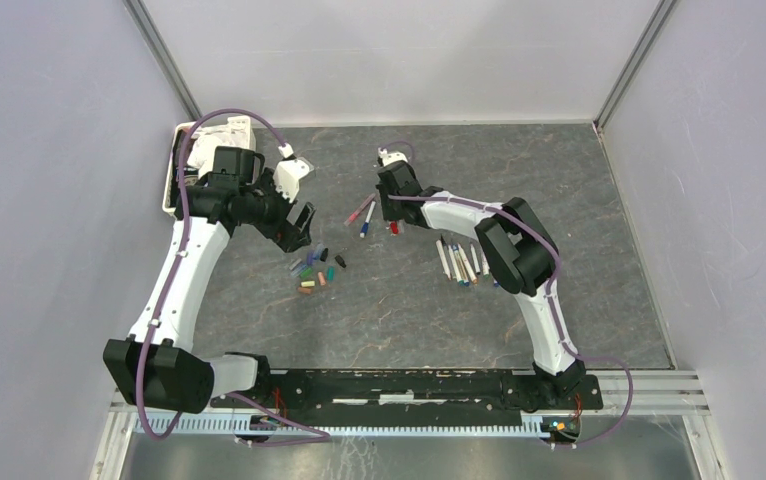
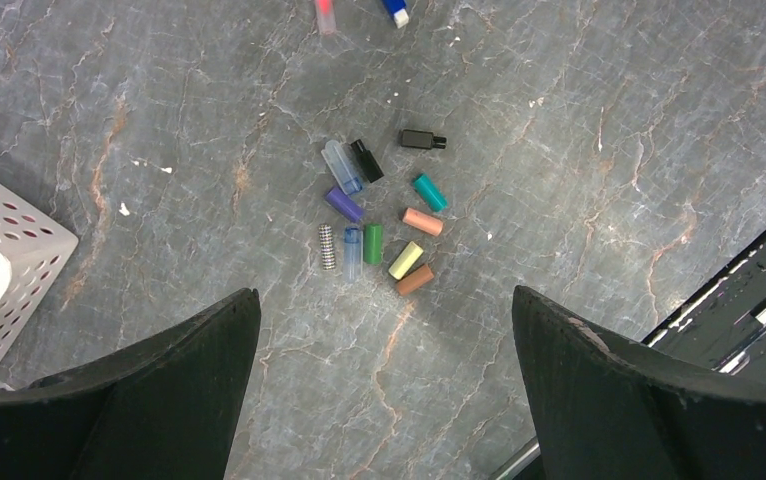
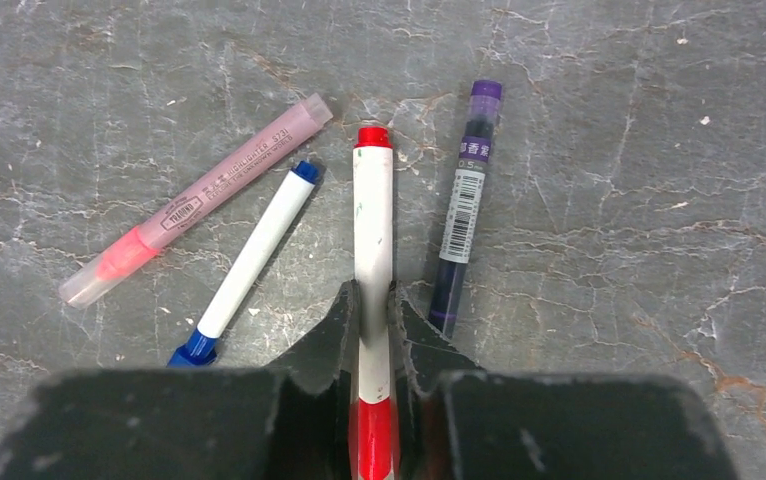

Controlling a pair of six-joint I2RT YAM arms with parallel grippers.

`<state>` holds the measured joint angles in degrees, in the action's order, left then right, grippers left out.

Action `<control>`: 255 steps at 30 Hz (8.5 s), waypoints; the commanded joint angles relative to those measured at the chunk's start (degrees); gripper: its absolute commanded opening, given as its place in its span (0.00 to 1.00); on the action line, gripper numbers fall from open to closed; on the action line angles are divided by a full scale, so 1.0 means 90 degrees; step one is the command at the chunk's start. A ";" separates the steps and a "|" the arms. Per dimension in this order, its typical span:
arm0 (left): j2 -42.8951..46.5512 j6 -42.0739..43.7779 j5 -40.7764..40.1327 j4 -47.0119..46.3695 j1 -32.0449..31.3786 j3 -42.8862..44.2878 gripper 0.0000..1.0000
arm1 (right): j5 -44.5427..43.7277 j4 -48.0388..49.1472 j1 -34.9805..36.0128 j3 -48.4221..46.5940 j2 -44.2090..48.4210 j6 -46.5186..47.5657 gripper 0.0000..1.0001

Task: Open the pen caps
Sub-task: Pick up the pen from the center of the board, then open the pen cap from the pen, then place the pen cap at the center of the board, then place the pen at the center of the board.

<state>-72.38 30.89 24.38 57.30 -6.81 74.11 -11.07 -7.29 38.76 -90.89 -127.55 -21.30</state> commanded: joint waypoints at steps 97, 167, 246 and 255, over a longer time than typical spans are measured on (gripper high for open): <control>0.0958 0.3902 -0.0874 0.0666 -0.1317 -0.1041 0.02 | 0.3660 0.1883 0.0297 0.3985 0.5818 -0.1871 0.62; 0.0876 0.4556 -0.0383 0.1711 -0.3101 -0.0232 0.55 | 0.8197 0.2086 0.0996 0.2690 0.3279 -0.0769 0.00; -0.1741 0.1260 -0.1497 -0.1447 -0.1342 -0.0528 0.58 | 0.0654 0.0662 -0.1939 0.5238 0.4525 0.0628 0.31; -0.1360 0.0682 -0.1156 -0.0390 -0.0807 0.1063 0.87 | 0.0860 0.0444 -0.1850 0.4760 0.5158 0.0428 0.37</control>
<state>-87.53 42.02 10.70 48.34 -16.67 77.41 -3.57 -3.64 21.58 -42.81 -84.95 -16.08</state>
